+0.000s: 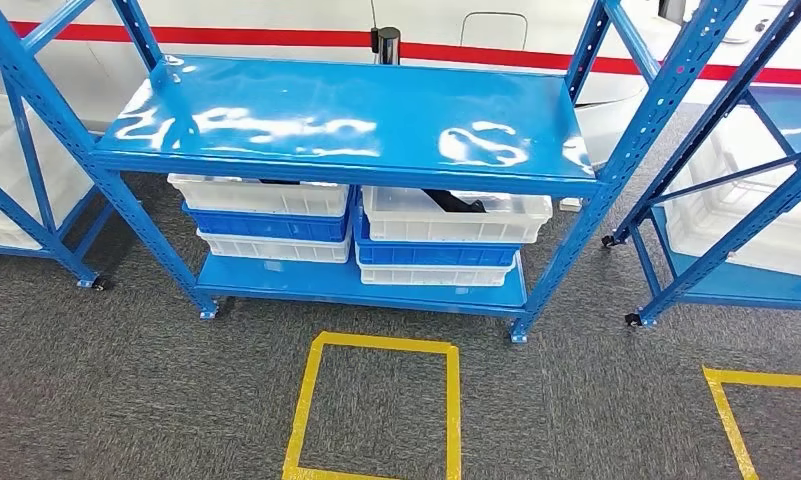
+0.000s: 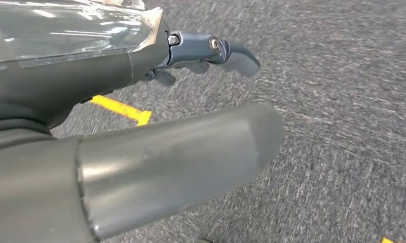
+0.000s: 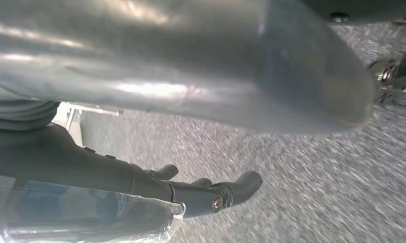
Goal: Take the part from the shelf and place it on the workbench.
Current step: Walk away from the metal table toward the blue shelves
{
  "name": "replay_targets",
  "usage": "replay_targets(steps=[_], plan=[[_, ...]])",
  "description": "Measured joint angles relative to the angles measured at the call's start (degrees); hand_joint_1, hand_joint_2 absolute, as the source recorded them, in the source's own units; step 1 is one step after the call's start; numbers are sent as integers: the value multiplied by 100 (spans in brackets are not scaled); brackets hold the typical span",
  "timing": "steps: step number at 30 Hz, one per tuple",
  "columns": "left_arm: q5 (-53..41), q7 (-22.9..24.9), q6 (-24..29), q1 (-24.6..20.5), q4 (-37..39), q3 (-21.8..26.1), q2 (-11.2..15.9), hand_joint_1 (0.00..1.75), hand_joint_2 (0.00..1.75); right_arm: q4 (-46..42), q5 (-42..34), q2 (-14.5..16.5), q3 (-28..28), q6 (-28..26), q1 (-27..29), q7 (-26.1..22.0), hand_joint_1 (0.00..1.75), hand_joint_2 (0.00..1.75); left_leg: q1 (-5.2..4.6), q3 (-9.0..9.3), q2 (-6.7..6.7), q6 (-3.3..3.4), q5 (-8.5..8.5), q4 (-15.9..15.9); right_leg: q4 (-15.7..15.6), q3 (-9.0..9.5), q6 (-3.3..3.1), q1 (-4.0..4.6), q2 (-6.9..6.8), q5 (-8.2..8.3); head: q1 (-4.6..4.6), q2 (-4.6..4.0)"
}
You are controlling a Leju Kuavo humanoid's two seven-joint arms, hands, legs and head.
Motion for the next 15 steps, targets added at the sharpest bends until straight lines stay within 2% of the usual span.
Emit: replay_targets(steps=[2,3,4,5,6,7,8,9,11,12,13,15], plan=[[0,1,-1,10,0,5,-1,0,0,0,5,-1,0,-1,-6,-11,0,0,-11,-14,142,6,-2,4,707,-344,12,-23,-146,-292,14,0],[0,1,0,10,0,9,-4,0,0,0,21,-3,1,-9,3,-21,0,0,-11,-18,196,0,-5,7,849,-398,55,-42,-169,-329,12,0],[0,3,1,9,0,13,-9,0,0,0,42,-7,1,-23,13,-33,0,0,-5,-18,234,-10,-8,10,758,-327,117,-65,-185,-275,12,0],[0,7,3,6,0,16,-17,0,0,0,65,-12,2,-43,22,-41,0,0,5,-12,263,-26,-13,14,436,-134,188,-92,-208,-148,13,0],[1,10,10,3,0,19,-27,0,0,0,90,-16,2,-68,27,-39,0,0,10,-3,283,-54,-20,21,-19,126,249,-125,-254,4,15,0],[4,17,24,1,1,22,-36,0,0,0,107,-17,3,-86,20,-31,0,0,4,7,296,-91,-33,31,-401,339,277,-131,-302,136,17,0],[9,24,43,-1,1,26,-43,0,0,0,123,-15,4,-99,14,-19,0,0,-9,17,304,-129,-54,47,-674,494,261,-144,-335,232,11,0],[17,30,65,-3,1,31,-45,0,0,0,139,-11,6,-108,7,-4,0,0,-22,24,307,-124,-72,61,-800,570,229,-151,-356,281,5,0],[36,37,97,-4,0,38,-47,0,0,0,161,-5,8,-109,-1,24,0,0,-32,30,298,-46,-75,74,-807,595,167,-154,-342,312,-12,0],[44,41,104,-4,0,40,-49,0,0,0,167,-5,9,-109,-3,35,0,0,-24,31,292,2,-62,66,-805,600,165,-144,-342,311,-14,0],[49,54,107,-4,1,42,-52,0,0,0,171,-5,9,-109,-5,44,0,0,-17,33,286,11,-50,56,-804,600,157,-127,-342,312,-16,0],[55,94,103,-3,2,46,-58,0,0,0,183,-8,9,-111,-5,51,0,0,3,40,282,-23,-35,33,-801,596,127,-96,-342,311,-17,0]])
